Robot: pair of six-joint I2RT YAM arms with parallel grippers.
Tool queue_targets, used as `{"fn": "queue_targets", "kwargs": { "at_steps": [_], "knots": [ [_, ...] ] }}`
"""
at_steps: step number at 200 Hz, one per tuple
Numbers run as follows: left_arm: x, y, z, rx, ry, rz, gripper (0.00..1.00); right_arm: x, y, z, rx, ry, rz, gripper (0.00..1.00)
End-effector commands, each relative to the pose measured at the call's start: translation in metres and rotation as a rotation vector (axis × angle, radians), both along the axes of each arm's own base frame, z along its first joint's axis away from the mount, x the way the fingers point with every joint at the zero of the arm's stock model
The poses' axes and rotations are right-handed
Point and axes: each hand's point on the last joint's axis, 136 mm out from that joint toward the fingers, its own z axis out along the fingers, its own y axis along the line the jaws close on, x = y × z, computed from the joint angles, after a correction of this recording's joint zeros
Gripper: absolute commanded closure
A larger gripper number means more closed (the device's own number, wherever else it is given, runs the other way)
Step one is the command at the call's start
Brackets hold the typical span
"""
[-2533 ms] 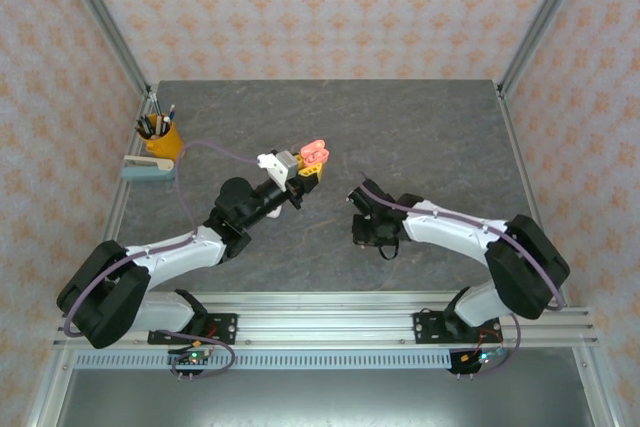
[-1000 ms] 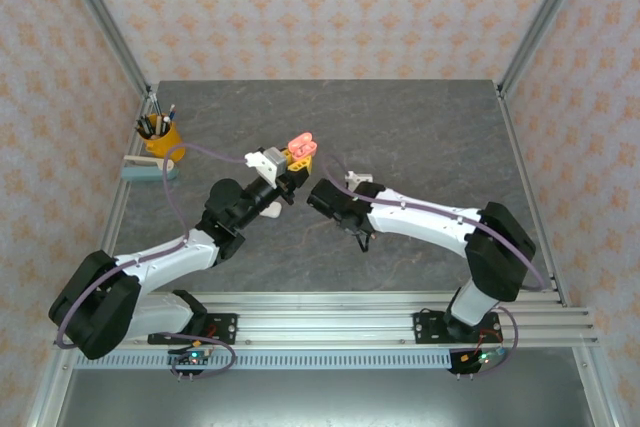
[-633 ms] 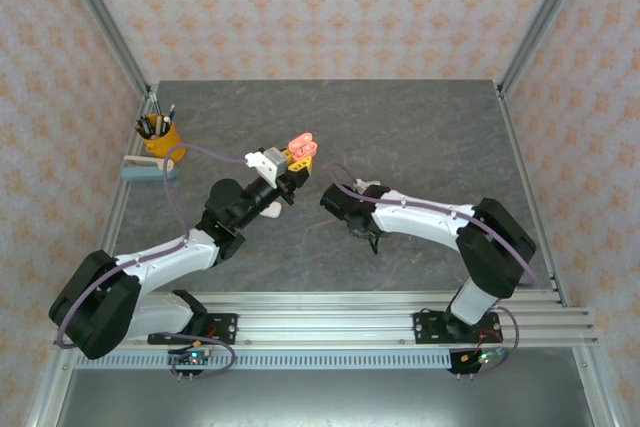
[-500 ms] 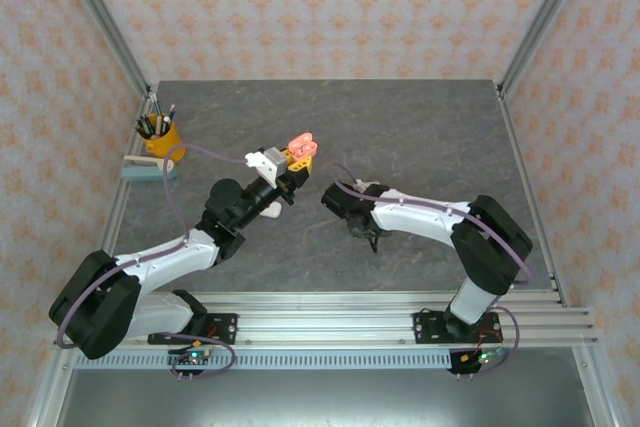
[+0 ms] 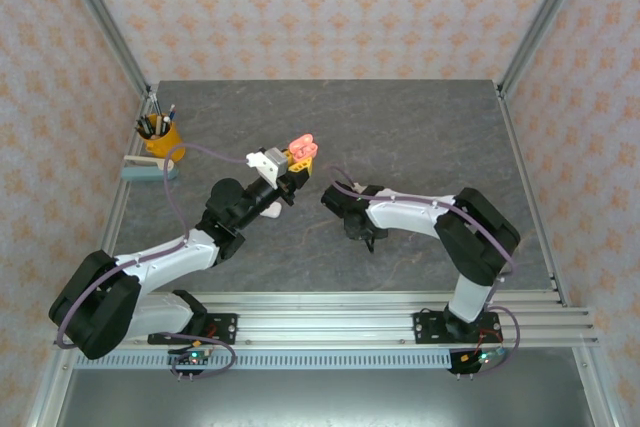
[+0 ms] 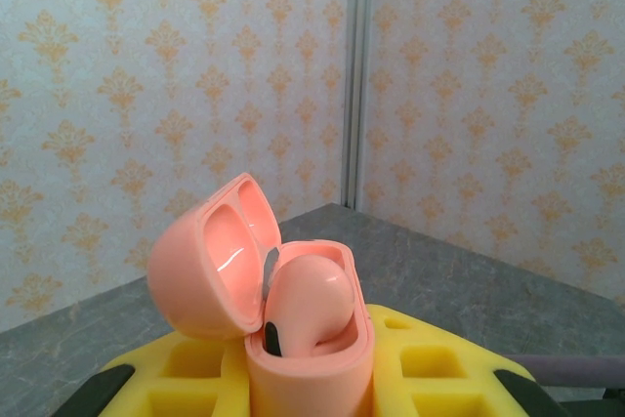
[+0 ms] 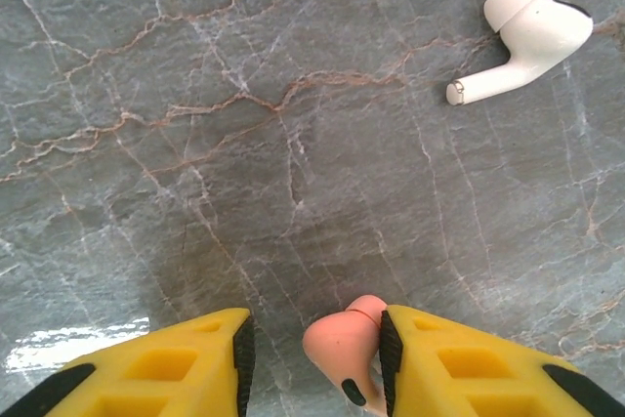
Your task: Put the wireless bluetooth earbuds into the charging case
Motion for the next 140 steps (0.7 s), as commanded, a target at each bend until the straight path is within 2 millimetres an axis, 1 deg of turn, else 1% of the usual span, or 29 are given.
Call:
{"fn": "queue_targets", "kwargs": {
  "at_steps": [1,14,44,46,49,59,80,112,140],
  "knots": [
    [-0.001,0.001,0.011,-0.004,-0.042,0.003,1.0,-0.002,-0.018,-0.01,-0.042,0.015,-0.017,0.62],
    [0.0,0.001,0.011,-0.004,-0.041,0.002,1.0,-0.002,-0.019,-0.012,-0.047,0.02,-0.019,0.64],
    [0.0,0.001,0.014,-0.007,-0.048,0.003,1.0,-0.005,-0.022,-0.018,-0.05,0.038,-0.022,0.76],
    [0.0,0.0,0.009,0.005,-0.03,0.002,1.0,-0.005,-0.022,-0.018,-0.049,0.039,-0.023,0.76],
    [0.001,0.0,0.008,0.01,-0.025,0.003,1.0,-0.005,-0.023,-0.018,-0.047,0.039,-0.024,0.77],
    [0.001,0.0,0.009,0.01,-0.026,0.004,1.0,-0.006,-0.023,-0.018,-0.039,0.039,-0.027,0.8],
    [0.001,0.0,0.009,0.014,-0.026,0.003,1.0,-0.006,-0.022,-0.015,-0.016,0.036,-0.031,0.84],
    [0.001,0.0,0.01,0.013,-0.024,0.003,1.0,-0.004,-0.006,0.001,0.089,0.023,-0.029,0.87],
    [0.0,0.001,0.011,0.016,-0.026,0.009,1.0,-0.002,0.02,0.018,0.25,0.012,-0.033,0.87]
  ]
}}
